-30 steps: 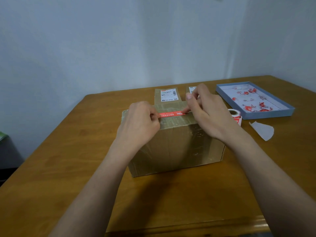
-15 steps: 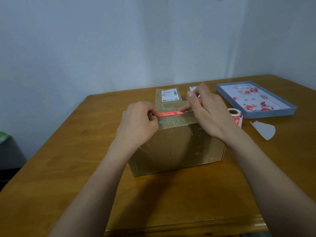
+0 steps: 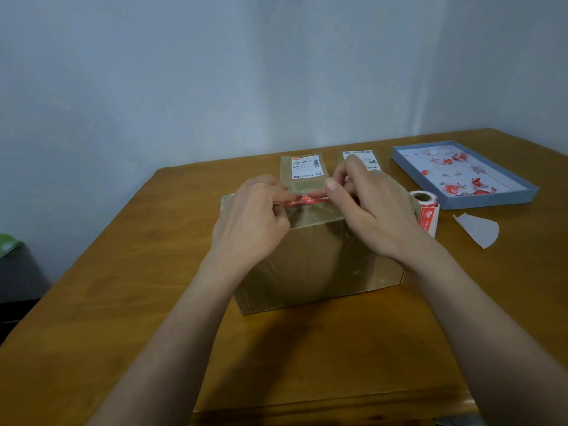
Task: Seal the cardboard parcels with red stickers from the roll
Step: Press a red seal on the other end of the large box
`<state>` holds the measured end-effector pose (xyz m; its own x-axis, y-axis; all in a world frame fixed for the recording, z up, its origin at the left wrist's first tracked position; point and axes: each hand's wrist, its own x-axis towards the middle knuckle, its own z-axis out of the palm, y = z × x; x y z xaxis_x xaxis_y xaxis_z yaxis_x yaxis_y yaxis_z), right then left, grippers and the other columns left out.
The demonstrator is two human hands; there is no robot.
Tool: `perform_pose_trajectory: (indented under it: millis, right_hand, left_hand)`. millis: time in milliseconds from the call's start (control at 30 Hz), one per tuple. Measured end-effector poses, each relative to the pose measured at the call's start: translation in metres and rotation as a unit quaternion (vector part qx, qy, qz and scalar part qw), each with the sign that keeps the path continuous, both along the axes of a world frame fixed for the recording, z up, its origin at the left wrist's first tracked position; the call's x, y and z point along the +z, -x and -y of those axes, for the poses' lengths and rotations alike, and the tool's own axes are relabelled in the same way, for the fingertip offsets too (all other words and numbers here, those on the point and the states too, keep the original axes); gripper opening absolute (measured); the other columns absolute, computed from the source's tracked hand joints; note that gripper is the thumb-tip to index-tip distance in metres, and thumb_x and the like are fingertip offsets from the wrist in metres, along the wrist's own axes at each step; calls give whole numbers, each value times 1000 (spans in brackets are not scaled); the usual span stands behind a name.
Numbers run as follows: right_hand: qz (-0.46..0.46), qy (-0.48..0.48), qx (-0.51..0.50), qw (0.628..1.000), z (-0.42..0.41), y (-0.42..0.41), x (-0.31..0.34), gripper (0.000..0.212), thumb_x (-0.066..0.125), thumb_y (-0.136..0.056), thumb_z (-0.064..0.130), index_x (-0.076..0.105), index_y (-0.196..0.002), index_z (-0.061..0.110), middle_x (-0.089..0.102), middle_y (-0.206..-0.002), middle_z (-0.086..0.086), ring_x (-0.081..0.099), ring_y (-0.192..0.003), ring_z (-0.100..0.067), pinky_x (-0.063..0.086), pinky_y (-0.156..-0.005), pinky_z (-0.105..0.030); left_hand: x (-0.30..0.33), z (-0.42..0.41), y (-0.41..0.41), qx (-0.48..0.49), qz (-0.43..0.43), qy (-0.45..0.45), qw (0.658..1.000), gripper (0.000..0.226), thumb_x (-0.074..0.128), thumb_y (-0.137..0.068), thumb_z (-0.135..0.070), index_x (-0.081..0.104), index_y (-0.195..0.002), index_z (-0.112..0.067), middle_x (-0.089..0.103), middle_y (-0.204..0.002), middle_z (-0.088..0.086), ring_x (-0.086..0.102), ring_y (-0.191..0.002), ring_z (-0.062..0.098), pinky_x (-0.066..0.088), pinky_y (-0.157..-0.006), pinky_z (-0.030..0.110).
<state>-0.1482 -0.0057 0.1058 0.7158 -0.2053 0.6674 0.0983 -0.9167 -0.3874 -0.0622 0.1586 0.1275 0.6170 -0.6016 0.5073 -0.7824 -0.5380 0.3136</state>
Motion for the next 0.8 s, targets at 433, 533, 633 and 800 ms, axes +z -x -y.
perform_pose_trajectory:
  millis: [433, 533, 633, 800]
  right_hand:
    - [-13, 67, -2, 998, -4, -5, 0, 36, 26, -98, 53, 43, -91, 23, 54, -59, 7, 50, -52, -6, 38, -45, -29]
    - [-5, 55, -7, 998, -4, -7, -1, 34, 28, -100, 51, 43, -91, 21, 56, -59, 6, 51, -50, -8, 39, -44, -31]
    - [-2, 46, -23, 999, -2, -7, -1, 32, 27, -101, 49, 40, -91, 22, 66, -67, 5, 54, -53, -9, 43, -46, -32]
    - [-4, 29, -70, 997, -2, -3, 1, 31, 27, -101, 48, 41, -96, 21, 62, -71, 3, 57, -58, -11, 47, -46, -32]
  left_hand:
    - [4, 9, 1, 4, -16, -11, 1000, 33, 46, -82, 3, 77, -87, -5, 63, -94, 7, 54, -92, 21, 48, -71, 37]
    - [2, 9, 1, 38, -4, -6, 999, 30, 45, -82, 0, 75, -83, -2, 63, -89, 9, 52, -90, 23, 48, -72, 41]
    - [1, 10, 1, 47, 9, -17, 999, 29, 44, -80, 1, 73, -79, -1, 65, -85, 11, 52, -91, 25, 49, -75, 45]
    - [2, 8, 2, 63, 32, -39, 997, 24, 44, -78, 1, 66, -66, 0, 63, -77, 10, 52, -85, 25, 48, -67, 41]
